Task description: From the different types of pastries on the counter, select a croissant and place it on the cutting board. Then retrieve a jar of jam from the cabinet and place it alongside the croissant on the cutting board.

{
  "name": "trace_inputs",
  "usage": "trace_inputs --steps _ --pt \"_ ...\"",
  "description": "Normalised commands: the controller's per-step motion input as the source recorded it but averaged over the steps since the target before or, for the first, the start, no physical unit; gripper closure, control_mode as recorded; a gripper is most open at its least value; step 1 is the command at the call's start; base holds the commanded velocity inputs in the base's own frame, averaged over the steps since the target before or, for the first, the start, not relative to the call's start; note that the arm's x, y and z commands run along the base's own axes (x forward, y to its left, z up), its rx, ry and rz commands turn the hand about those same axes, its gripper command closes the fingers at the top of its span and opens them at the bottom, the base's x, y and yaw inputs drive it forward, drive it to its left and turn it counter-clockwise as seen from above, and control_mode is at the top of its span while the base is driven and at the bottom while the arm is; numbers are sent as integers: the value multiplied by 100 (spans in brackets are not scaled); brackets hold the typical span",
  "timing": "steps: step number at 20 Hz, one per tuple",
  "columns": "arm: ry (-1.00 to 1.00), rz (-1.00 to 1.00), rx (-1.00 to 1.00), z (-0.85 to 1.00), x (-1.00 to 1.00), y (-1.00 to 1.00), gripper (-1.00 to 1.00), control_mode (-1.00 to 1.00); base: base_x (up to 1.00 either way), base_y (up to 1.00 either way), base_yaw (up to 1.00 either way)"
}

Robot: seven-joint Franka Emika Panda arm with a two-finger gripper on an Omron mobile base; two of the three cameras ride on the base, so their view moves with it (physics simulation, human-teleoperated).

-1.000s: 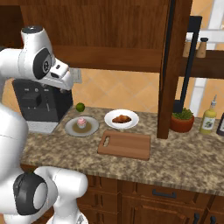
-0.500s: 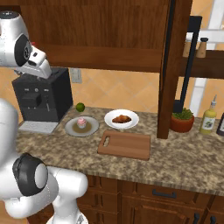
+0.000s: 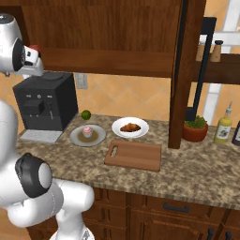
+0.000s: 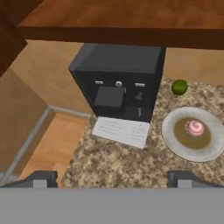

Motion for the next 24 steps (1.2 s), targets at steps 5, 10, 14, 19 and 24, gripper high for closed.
trace_inputs --steps 5,10,14,19,24 --pt "-17 18 -3 25 32 18 -100 -100 0 0 0" --pt "-7 4 -7 32 24 31 -100 -100 0 0 0" --pt "-2 0 -6 34 57 24 -100 -100 0 0 0" --pt "-6 -5 -1 5 89 2 -100 -100 0 0 0" --pt "-4 -11 0 0 59 10 -100 -100 0 0 0"
